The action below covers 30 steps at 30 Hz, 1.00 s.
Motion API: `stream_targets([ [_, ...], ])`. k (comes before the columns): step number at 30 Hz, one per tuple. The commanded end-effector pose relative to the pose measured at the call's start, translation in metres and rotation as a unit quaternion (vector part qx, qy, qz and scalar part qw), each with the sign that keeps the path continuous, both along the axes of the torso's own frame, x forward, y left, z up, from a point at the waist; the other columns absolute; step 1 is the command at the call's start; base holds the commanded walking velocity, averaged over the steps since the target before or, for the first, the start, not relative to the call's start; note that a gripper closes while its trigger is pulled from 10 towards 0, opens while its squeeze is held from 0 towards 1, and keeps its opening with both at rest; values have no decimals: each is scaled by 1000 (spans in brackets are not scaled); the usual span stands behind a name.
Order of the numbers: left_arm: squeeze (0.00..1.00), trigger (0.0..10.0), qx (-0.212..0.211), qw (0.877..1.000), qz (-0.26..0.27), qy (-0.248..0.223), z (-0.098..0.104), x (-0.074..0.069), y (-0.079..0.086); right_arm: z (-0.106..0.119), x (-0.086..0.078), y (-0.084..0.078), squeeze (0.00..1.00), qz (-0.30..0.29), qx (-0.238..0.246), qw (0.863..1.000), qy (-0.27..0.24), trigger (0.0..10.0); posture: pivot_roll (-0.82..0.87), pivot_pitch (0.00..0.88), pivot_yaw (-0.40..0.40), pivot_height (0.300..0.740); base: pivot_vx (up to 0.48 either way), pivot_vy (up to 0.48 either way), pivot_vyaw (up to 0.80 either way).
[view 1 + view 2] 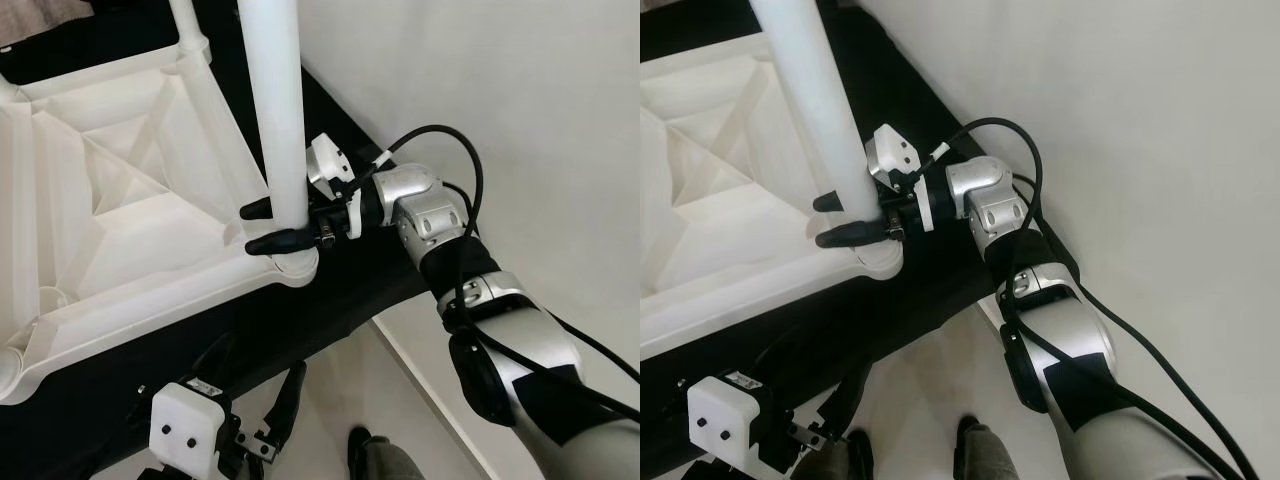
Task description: Building children table
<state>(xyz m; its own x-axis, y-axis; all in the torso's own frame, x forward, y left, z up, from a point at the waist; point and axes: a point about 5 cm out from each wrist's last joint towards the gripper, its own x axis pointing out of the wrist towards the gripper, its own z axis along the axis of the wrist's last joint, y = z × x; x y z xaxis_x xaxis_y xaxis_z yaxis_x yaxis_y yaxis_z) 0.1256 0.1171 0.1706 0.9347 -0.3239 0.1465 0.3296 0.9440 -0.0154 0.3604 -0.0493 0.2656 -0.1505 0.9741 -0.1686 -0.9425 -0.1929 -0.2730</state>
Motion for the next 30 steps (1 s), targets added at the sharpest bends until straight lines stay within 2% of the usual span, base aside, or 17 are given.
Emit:
stream_targets([
  [1,0,10000,3,1000,-1,7,-1,-3,0,-8,0,-2,0,8,-12,1000,19,0,157,314,-25,740,0,0,0],
  [4,0,10000,1,1000,-2,7,-2,-2,-1,-10,3,-7,0,-28,1,1000,8,0,141,300,-25,740,0,0,0],
  [5,0,10000,0,1000,-2,7,-3,0,-1,-17,6,-14,0,-79,11,997,-4,0,128,293,-33,740,0,0,0],
  [9,0,10000,0,1000,-2,6,-4,0,-2,-25,7,-15,0,-128,17,992,1,0,120,290,-39,740,0,0,0],
  [10,0,10000,0,1000,-2,5,-4,1,-2,-45,7,-10,0,-253,21,967,17,0,113,286,-43,740,0,0,0],
  [11,0,10000,0,1000,-2,4,-4,2,-1,-68,-5,-3,0,-415,53,906,61,0,101,286,-31,740,0,0,0],
  [12,0,10000,0,1000,-2,4,-4,2,-1,-68,-5,-3,0,-415,53,906,61,0,101,286,-31,740,0,0,0],
  [13,0,10000,1,1000,-3,2,-3,4,0,-87,-29,4,0,-487,46,869,74,0,91,288,-14,740,0,0,0],
  [14,0,10000,2,1000,-6,0,-3,6,1,-94,-46,12,0,-512,50,853,89,0,87,287,-14,740,0,0,0],
  [15,0,10000,1,1000,-10,-1,-4,9,1,-92,-51,26,0,-499,58,860,90,0,89,266,-10,740,0,0,0],
  [18,0,10000,1,1000,-13,-1,-5,11,1,-90,-52,36,0,-479,61,872,85,0,89,266,-10,740,0,0,0],
  [20,0,10000,3,1000,-14,-3,-7,16,1,-80,-43,57,0,-449,77,887,82,0,95,229,-16,740,0,0,0],
  [21,0,10000,3,1000,-14,-3,-7,16,1,-80,-43,57,0,-449,77,887,82,0,95,229,-16,740,0,0,0],
  [23,0,10000,5,1000,-8,-7,-8,20,2,-71,-37,71,0,-421,86,900,75,0,97,225,-19,740,0,0,0],
  [26,0,10000,6,1000,-5,-8,-8,20,2,-68,-37,74,0,-416,89,902,71,0,97,225,-19,740,0,0,0],
  [27,0,10000,7,1000,-2,-11,-8,22,4,-64,-40,74,0,-430,85,896,65,10000,94,213,-22,740,0,0,0],
  [30,0,10000,9,1000,1,-14,-8,25,5,-56,-43,70,51,-434,84,895,57,10000,89,210,-22,740,0,0,0],
])
